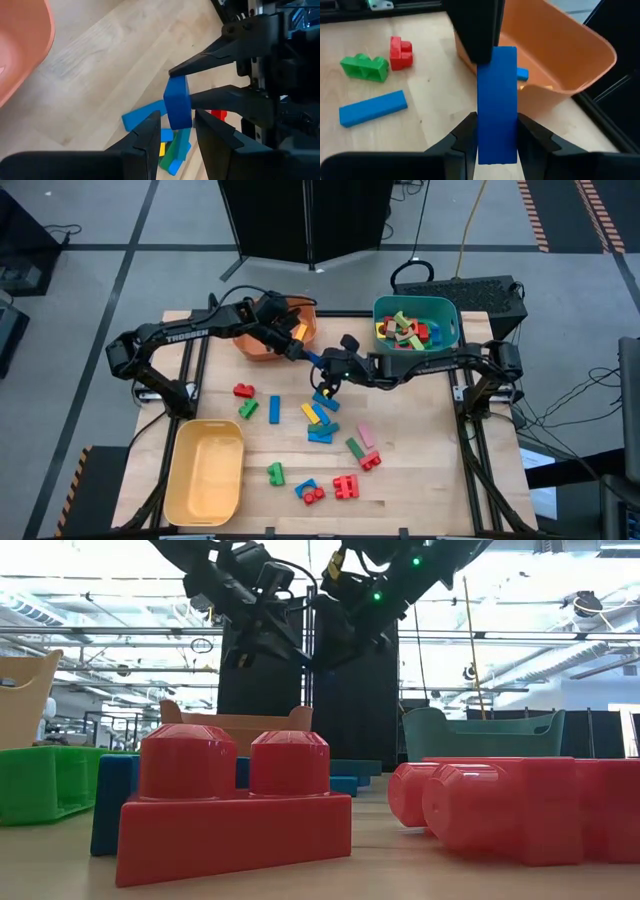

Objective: Sort blocks by size
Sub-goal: Put the dark blue rectangular block into the orange bin

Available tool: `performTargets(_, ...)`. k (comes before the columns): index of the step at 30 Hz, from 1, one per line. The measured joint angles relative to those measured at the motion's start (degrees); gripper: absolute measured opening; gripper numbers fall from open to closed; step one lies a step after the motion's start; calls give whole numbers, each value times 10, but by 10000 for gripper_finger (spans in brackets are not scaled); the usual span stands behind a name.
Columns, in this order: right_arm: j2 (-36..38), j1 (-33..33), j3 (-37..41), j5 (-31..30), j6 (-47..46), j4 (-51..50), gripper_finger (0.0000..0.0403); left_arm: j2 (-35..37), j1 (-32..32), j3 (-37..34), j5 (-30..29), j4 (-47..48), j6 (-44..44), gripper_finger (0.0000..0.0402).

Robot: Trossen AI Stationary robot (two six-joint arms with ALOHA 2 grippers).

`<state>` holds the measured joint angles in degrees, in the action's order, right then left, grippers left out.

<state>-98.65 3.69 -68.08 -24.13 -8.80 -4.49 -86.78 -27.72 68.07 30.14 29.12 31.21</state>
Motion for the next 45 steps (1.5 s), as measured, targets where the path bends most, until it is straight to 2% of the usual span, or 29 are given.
performTargets(19,0,8,-18,2,40,-3,100,0,1,0,-8,-48,1,115)
performTargets(22,0,7,-18,2,40,-3,100,0,1,0,-8,-42,0,100)
performTargets(28,0,7,-18,-2,44,-5,100,0,0,0,-9,-41,7,35)
performTargets(34,0,7,-18,-2,44,-5,102,0,-1,0,-16,-41,0,33)
performTargets(45,0,8,-18,-3,31,-26,169,0,-41,0,-14,-36,-18,33)
